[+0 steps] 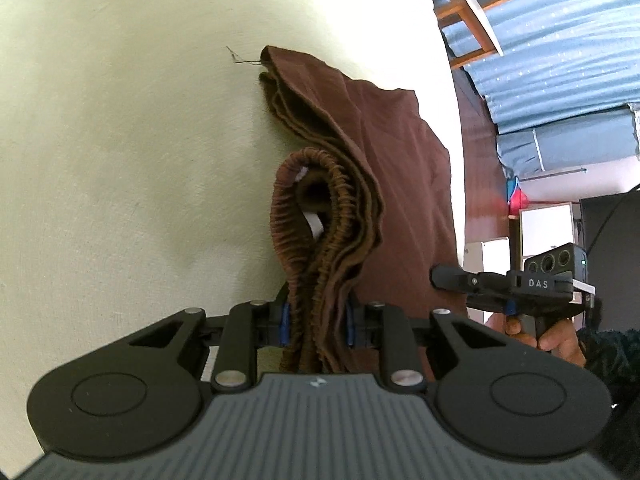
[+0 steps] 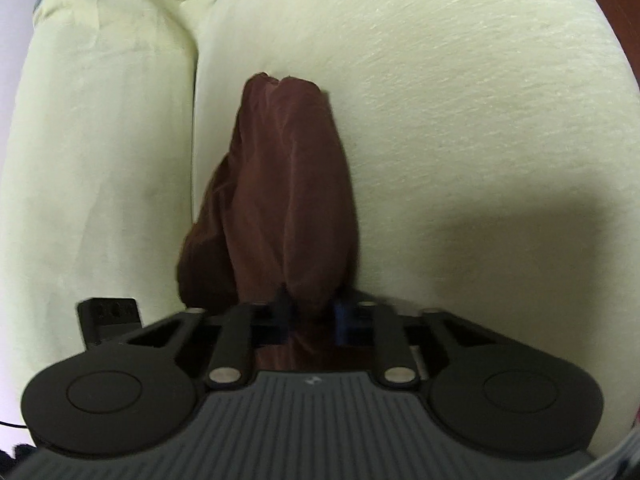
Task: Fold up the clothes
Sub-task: 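Lift the brown trousers with both tools and carry them toward the checked bedsheet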
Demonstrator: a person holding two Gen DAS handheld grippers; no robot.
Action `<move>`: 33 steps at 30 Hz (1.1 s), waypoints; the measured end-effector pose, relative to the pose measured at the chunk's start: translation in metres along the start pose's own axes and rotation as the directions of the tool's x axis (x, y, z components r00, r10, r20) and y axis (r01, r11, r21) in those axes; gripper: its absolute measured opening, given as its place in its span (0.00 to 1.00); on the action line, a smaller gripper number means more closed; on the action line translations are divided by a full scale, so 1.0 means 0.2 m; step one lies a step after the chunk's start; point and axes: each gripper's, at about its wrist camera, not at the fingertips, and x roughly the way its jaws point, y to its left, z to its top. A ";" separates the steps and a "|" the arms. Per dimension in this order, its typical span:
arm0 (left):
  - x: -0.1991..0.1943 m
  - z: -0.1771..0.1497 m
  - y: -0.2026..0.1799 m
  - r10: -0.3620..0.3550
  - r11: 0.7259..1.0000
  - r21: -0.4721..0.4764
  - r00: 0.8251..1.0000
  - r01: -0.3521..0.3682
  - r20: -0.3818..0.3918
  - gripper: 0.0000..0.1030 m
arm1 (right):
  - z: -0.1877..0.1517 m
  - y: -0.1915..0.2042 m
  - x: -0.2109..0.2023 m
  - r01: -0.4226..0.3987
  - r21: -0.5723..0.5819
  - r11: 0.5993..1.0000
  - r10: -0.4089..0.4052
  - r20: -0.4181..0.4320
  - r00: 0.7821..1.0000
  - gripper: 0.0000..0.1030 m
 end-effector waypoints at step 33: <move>-0.03 0.29 -0.79 0.146 0.989 -0.020 0.989 -0.145 0.023 0.24 | 0.38 0.31 -0.55 0.044 -0.112 0.993 -0.045 -0.010 0.999 0.08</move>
